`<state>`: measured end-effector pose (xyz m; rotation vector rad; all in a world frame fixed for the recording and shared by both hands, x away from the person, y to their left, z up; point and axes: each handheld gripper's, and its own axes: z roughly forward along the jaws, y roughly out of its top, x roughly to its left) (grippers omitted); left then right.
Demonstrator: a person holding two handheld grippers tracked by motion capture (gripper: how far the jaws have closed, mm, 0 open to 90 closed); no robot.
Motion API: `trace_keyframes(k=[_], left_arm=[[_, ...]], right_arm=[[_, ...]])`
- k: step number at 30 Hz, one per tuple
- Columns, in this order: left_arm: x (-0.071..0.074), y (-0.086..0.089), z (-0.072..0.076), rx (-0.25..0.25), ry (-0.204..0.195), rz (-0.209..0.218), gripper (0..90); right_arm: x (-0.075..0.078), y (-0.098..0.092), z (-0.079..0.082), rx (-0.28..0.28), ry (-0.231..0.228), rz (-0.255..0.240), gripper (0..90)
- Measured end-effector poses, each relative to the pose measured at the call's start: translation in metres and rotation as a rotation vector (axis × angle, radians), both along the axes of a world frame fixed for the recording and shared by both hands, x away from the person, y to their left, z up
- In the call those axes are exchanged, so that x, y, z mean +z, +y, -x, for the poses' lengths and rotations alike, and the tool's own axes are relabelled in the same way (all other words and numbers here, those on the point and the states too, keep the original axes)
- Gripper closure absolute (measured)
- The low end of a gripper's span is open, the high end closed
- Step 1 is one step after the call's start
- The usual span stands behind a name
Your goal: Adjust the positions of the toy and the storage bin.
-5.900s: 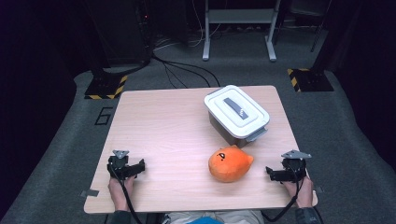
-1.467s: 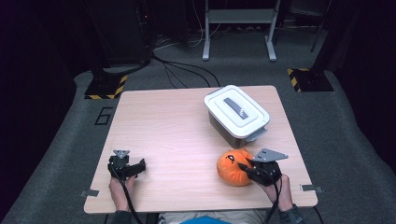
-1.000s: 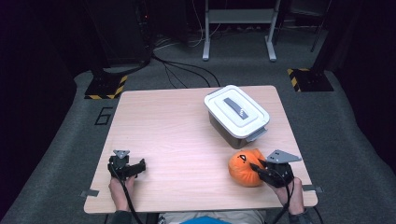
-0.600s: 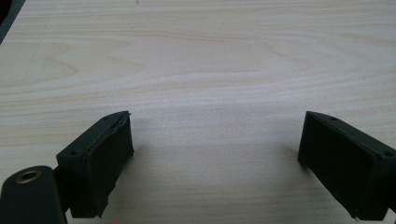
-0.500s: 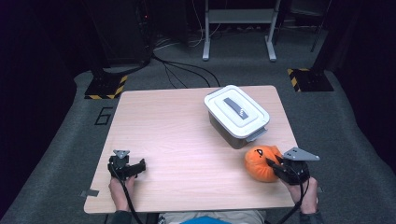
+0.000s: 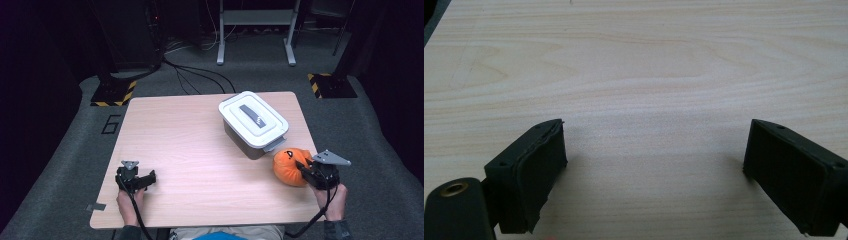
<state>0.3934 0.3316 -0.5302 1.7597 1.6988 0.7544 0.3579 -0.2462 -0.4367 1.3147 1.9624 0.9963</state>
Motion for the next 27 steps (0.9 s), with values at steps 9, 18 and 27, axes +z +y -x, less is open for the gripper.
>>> trace_keyframes(k=[9,18,27], left_arm=[[0.0,0.0,0.0,0.0,-0.001,-0.001,9.9],[0.0,0.0,0.0,0.0,0.0,0.0,9.9],[0.0,0.0,0.0,0.001,-0.001,0.0,9.9]], right_arm=[[0.003,-0.005,-0.011,-0.047,-0.013,0.002,71.0],[0.004,-0.014,-0.022,-0.087,-0.019,0.002,70.6],[-0.004,-0.019,-0.033,-0.116,0.01,-0.005,68.7]])
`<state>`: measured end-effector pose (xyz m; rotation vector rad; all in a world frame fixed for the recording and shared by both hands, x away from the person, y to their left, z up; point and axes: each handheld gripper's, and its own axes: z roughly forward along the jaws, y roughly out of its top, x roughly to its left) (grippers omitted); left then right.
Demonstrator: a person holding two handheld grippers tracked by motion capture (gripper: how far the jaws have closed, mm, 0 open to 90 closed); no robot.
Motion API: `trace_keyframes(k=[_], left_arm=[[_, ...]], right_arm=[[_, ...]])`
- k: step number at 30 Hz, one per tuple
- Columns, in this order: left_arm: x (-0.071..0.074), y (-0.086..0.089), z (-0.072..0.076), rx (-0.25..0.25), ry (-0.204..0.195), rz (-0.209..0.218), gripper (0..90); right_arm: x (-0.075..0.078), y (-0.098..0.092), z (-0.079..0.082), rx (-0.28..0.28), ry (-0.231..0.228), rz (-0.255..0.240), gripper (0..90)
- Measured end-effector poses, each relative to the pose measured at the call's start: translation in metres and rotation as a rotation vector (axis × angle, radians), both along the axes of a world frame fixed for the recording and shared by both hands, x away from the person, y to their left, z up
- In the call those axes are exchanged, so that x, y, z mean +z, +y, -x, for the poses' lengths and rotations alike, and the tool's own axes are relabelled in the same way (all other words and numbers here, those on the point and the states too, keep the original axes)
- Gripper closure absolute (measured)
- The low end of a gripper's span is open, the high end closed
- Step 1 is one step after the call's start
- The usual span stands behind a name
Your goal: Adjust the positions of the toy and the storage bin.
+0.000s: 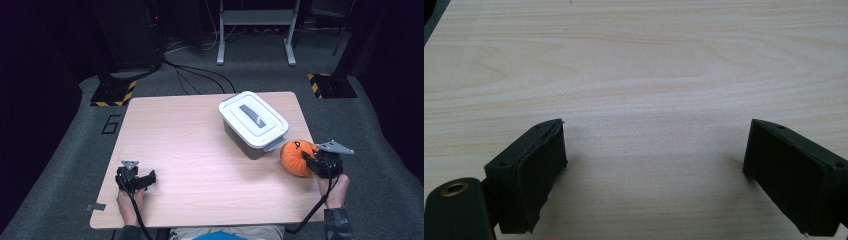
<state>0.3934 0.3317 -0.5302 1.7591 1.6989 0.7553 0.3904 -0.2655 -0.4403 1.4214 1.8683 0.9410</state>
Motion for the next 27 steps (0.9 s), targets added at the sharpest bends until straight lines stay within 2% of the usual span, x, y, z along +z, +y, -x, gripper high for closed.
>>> trace_keyframes(k=[2,5,7,8,15,21,24,27], left_arm=[[0.0,0.0,0.0,0.0,0.0,0.0,9.9],[0.0,0.0,0.0,0.0,0.0,0.0,9.9],[0.0,0.0,0.0,-0.001,0.001,0.001,9.9],[0.0,0.0,0.0,-0.001,0.001,0.001,9.9],[0.0,0.0,0.0,-0.001,0.001,0.001,9.9],[0.0,0.0,0.0,-0.001,0.0,0.001,9.9],[0.0,0.0,0.0,-0.002,0.0,0.002,10.1],[0.0,0.001,0.0,-0.001,0.003,0.012,10.1]], right_arm=[[-0.005,0.0,-0.002,-0.007,0.018,0.005,67.3],[-0.007,-0.003,-0.002,-0.012,0.011,-0.011,65.1],[-0.008,-0.004,-0.003,-0.014,0.016,-0.016,59.3],[-0.008,-0.004,-0.003,-0.014,0.016,-0.016,59.3],[-0.006,-0.008,-0.004,-0.033,0.017,-0.042,35.1],[-0.003,-0.011,-0.002,-0.04,0.004,-0.059,19.1],[-0.001,-0.011,0.001,-0.028,-0.008,-0.071,14.5],[0.004,-0.009,0.011,0.017,-0.034,-0.086,10.3]])
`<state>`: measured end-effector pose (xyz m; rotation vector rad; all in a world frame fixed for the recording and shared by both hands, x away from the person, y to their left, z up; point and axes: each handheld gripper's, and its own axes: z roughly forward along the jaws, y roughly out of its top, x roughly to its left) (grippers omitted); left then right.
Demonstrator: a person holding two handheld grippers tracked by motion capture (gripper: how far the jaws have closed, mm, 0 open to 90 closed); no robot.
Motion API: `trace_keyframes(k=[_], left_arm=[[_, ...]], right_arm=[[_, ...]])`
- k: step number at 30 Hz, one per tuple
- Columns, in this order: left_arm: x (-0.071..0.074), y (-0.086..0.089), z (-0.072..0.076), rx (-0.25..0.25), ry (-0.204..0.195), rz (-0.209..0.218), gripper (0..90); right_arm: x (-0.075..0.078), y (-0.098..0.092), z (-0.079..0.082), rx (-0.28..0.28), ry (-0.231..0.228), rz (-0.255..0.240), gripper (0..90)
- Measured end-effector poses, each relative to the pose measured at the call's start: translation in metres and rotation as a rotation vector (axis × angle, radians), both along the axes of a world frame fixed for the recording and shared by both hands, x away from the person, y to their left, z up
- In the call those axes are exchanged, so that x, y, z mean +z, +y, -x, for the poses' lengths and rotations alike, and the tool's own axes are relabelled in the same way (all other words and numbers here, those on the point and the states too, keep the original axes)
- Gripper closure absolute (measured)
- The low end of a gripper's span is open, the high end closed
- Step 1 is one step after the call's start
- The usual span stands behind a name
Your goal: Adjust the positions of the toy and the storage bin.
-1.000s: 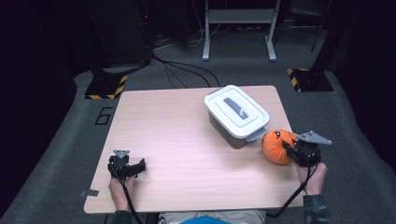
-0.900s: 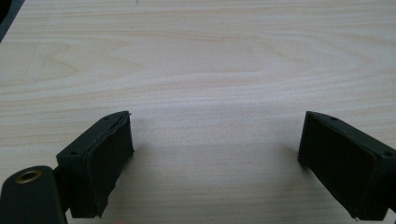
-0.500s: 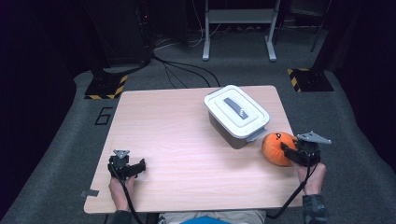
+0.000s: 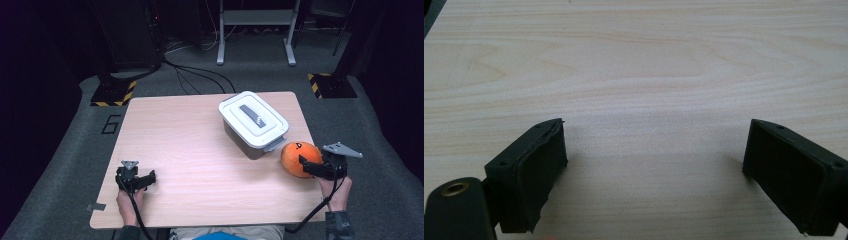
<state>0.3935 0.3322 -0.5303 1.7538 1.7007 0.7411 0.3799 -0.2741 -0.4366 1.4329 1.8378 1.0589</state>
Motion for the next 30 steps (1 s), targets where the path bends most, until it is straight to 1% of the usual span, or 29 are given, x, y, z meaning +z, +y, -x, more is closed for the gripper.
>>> trace_keyframes(k=[2,4,6,8,9,11,12,15,17,18,19,21,22,25,26,28,30], left_arm=[[0.0,0.0,0.0,0.0,0.0,0.001,10.1],[0.0,0.0,0.0,0.001,0.001,0.003,10.1],[0.0,0.0,0.0,0.001,0.001,0.003,10.1],[0.0,0.0,0.0,0.001,0.001,0.003,10.1],[0.0,0.0,0.0,0.0,0.001,0.003,10.1],[0.0,0.0,0.0,0.001,0.001,0.003,10.1],[0.0,0.0,0.0,0.003,0.001,0.003,10.1],[0.0,0.0,0.0,0.005,0.002,0.002,10.0],[0.0,0.0,0.0,0.005,0.001,0.001,10.0],[0.0,0.0,0.0,0.005,0.001,0.001,10.0],[0.0,0.0,0.0,0.001,0.001,0.001,9.9],[0.0,0.001,0.0,-0.021,0.009,0.0,8.7],[0.0,0.001,0.0,-0.025,0.012,-0.001,7.7],[0.001,0.0,-0.001,-0.042,0.031,0.0,4.6],[0.001,0.0,-0.001,-0.048,0.034,0.002,3.9],[0.003,0.001,-0.003,-0.058,0.038,0.019,3.0],[0.006,0.0,-0.004,-0.067,0.038,0.025,2.0]], right_arm=[[0.0,0.001,0.001,0.01,0.0,-0.005,9.6],[0.001,0.004,0.005,0.033,-0.004,-0.002,8.1],[0.0,0.009,0.009,0.058,0.001,-0.01,7.3],[0.0,0.013,0.012,0.077,-0.003,-0.013,6.0],[0.0,0.016,0.015,0.097,0.002,-0.017,5.7],[-0.001,0.021,0.018,0.121,-0.006,-0.015,4.7],[-0.002,0.024,0.02,0.131,-0.007,-0.026,4.3],[-0.003,0.034,0.025,0.169,-0.009,-0.021,2.7],[-0.004,0.044,0.029,0.205,0.005,-0.015,1.3],[-0.005,0.051,0.03,0.233,0.009,-0.013,0.8],[-0.006,0.055,0.031,0.247,0.008,-0.006,0.5],[-0.009,0.069,0.034,0.296,0.015,0.003,0.1],[-0.011,0.074,0.035,0.315,0.01,0.008,0.1],[-0.018,0.087,0.035,0.357,0.021,0.009,0.0],[-0.022,0.092,0.035,0.382,0.028,0.01,0.0],[-0.029,0.101,0.034,0.421,0.049,0.011,0.0],[-0.037,0.11,0.033,0.451,0.074,0.018,0.0]])
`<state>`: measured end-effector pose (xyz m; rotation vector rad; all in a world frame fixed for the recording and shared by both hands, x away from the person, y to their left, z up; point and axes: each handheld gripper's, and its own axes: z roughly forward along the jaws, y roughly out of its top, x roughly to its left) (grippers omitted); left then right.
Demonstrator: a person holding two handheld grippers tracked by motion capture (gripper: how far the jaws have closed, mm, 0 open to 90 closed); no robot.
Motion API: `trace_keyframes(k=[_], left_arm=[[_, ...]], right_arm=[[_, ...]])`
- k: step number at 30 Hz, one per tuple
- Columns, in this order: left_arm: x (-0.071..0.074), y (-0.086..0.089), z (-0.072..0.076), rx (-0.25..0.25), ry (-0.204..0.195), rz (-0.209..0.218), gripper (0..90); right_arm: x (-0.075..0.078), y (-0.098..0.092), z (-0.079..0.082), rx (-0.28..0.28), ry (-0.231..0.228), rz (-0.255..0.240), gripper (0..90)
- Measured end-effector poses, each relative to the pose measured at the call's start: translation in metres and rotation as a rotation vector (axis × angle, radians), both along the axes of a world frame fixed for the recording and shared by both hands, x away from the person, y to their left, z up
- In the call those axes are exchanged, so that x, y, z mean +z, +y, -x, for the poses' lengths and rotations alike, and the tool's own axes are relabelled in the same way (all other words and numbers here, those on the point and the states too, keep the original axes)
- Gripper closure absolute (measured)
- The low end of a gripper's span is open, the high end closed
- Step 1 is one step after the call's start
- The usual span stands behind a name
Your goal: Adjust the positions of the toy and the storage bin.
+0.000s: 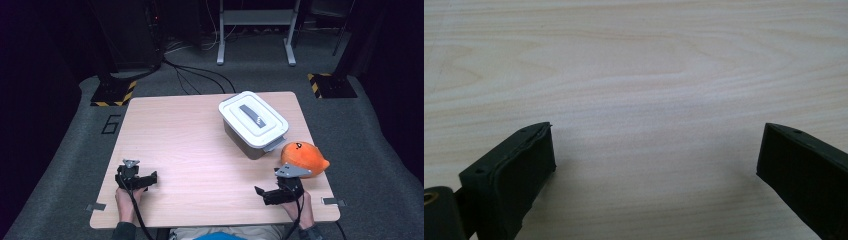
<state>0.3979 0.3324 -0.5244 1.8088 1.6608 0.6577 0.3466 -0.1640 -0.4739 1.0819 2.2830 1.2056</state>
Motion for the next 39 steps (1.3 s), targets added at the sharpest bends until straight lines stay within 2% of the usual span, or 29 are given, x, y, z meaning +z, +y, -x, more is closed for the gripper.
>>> trace_keyframes(k=[3,6,8,11,18,29,35,39], left_arm=[[0.006,-0.003,-0.003,-0.018,-0.003,-0.004,0.7],[0.012,-0.007,-0.007,-0.037,-0.007,-0.005,0.2],[0.017,-0.011,-0.01,-0.049,-0.015,-0.013,0.2],[0.024,-0.017,-0.016,-0.066,-0.022,-0.018,0.2],[0.042,-0.034,-0.03,-0.117,-0.038,-0.028,0.2],[0.072,-0.068,-0.052,-0.182,-0.087,-0.036,0.3],[0.088,-0.089,-0.063,-0.234,-0.101,-0.067,0.4],[0.098,-0.102,-0.072,-0.258,-0.112,-0.069,0.5]], right_arm=[[-0.016,0.011,-0.006,0.032,0.035,0.012,0.0],[-0.026,0.015,-0.011,0.044,0.05,0.032,0.0],[-0.031,0.017,-0.014,0.056,0.062,0.039,0.0],[-0.04,0.022,-0.019,0.079,0.075,0.082,0.0],[-0.053,0.027,-0.026,0.098,0.111,0.122,0.0],[-0.056,0.03,-0.026,0.111,0.074,0.157,0.0],[-0.056,0.031,-0.027,0.105,0.08,0.155,0.0],[-0.056,0.031,-0.027,0.105,0.08,0.155,0.0]])
